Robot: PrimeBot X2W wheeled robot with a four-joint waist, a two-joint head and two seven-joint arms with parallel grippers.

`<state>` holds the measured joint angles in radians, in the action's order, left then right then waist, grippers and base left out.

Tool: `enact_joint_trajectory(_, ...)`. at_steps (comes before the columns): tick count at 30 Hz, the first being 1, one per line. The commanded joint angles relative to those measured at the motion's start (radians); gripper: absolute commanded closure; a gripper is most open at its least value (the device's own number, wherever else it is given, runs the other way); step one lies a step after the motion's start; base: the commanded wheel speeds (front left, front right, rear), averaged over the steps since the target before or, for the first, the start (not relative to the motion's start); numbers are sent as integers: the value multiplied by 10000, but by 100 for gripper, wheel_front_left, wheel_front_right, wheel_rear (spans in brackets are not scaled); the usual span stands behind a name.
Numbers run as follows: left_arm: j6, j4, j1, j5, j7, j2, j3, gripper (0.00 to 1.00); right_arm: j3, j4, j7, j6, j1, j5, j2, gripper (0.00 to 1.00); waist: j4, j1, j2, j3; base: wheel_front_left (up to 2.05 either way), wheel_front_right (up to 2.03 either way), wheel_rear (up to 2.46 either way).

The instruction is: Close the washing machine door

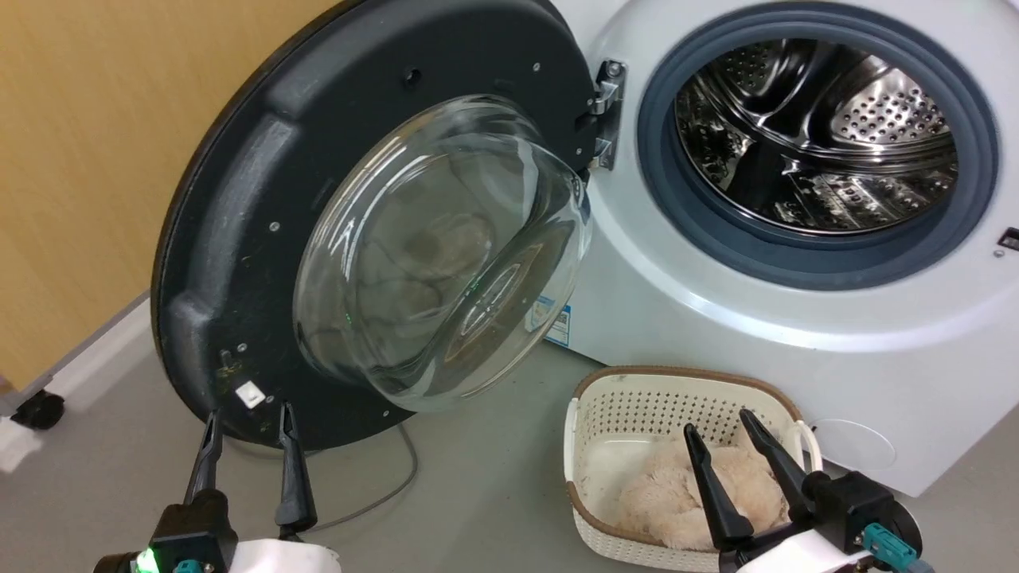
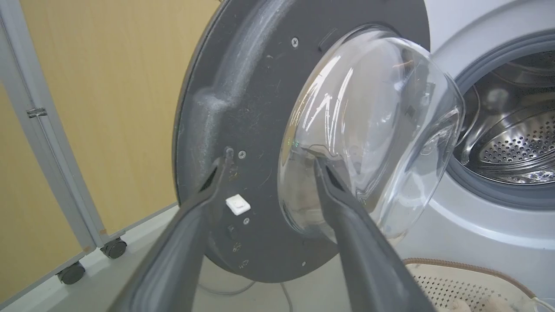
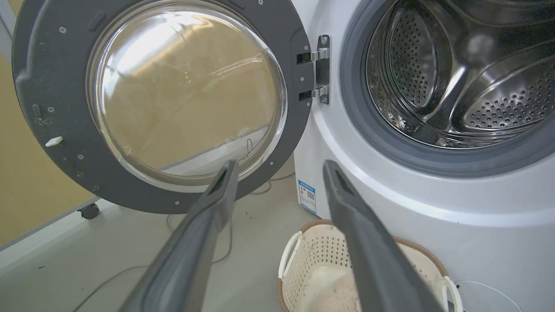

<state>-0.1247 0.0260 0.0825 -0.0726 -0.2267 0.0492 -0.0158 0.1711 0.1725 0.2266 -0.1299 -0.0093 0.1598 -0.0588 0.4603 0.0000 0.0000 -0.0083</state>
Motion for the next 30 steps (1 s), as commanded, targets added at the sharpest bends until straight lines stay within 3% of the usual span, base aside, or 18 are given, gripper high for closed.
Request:
enact_joint_trajectory(1, -92, 60, 135, -40, -101, 9, -20, 0, 59, 63, 103, -7, -138, 101, -46, 0, 84, 0, 0, 13, 0, 0, 0)
enact_joint_trajectory(18, -145, 80, 144, -90, -350, 10, -127, 0, 220, 182, 352, -8, -125, 239, -31, 0, 604, 0, 0, 115, 0, 0, 0)
enact_joint_trajectory(19, -120, 64, 159, -156, -350, 10, -101, 20, 220, 180, 352, -8, -119, 237, -30, 0, 603, 0, 0, 116, 0, 0, 0)
enact_joint_trajectory(20, -105, 62, 166, -220, -350, 10, -87, 69, 218, 176, 352, -8, -114, 234, -29, 0, 602, 0, 0, 122, 0, 0, 0)
enact_joint_trajectory(21, -88, 72, 164, -269, -350, 10, -75, 100, 213, 171, 352, -8, -112, 229, -28, 0, 603, 0, 0, 135, 0, 0, 0)
enact_joint_trajectory(26, 22, 330, 0, -646, -350, 13, -321, 100, 167, 137, 352, -8, -83, 186, -25, 0, 603, 0, 0, 192, 0, 0, 0)
enact_joint_trajectory(30, 387, 713, -407, -770, -350, 239, -874, 100, 66, 41, 352, -8, -40, 117, -51, 0, 577, 0, 0, 332, 0, 0, 0)
